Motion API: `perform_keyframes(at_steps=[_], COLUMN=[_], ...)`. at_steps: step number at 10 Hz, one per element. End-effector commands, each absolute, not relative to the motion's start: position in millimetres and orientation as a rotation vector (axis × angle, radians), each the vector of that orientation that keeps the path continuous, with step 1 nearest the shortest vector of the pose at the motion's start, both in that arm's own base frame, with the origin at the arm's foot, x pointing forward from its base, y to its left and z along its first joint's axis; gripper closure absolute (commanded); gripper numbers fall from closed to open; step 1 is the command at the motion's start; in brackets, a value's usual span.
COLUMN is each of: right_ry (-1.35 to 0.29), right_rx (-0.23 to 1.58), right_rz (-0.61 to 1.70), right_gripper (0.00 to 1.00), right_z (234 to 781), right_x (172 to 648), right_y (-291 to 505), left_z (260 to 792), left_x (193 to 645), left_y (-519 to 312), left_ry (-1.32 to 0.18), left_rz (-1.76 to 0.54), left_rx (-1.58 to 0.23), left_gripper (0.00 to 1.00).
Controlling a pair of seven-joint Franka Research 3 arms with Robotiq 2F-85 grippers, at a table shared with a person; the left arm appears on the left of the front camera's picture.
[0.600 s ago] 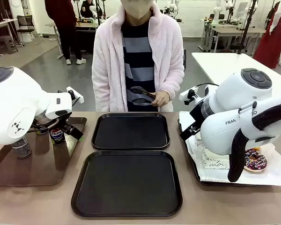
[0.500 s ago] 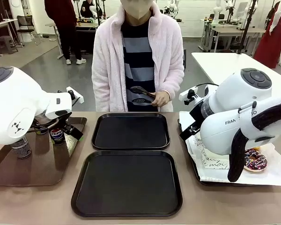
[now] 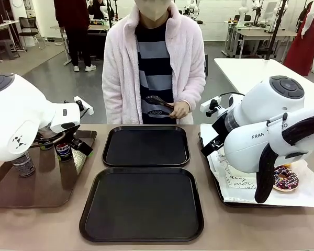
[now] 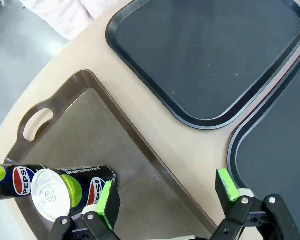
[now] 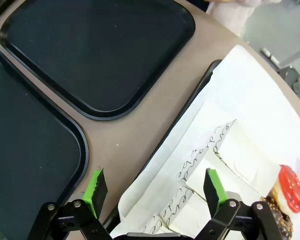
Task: Set up donuts and drinks on trays.
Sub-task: Pick up one Pepsi coke and place it on the Flat Tray.
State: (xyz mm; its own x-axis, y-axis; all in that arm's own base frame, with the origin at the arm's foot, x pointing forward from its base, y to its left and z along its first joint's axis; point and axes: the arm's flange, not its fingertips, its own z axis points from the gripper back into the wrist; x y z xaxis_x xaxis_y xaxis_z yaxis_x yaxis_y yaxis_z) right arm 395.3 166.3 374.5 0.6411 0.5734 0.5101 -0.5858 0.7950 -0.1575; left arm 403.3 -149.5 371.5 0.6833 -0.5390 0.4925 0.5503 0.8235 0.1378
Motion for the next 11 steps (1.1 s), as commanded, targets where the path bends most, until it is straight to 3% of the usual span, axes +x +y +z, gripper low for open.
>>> perform_keyframes(at_steps=[1,7,9,11], right_ry=[-0.573,-0.573,-0.548,-0.495], right_rx=[0.023,0.023,0.027,-0.044], right_rz=[0.661,0.661,0.714,0.719], right_gripper=[0.00,0.00,0.00,0.00], right_z=[374,374,407,433], right_x=[395,395,346,284], right_y=[166,166,153,132], left_z=[371,372,404,432], left_x=[403,403,354,296], left_y=[-149,-149,-137,-115], left_ry=[-0.545,-0.545,-0.493,-0.392], left_rz=[-0.611,-0.611,-0.666,-0.740], left_rx=[-0.022,-0.022,-0.005,-0.102], left_gripper=[0.00,0.00,0.00,0.00])
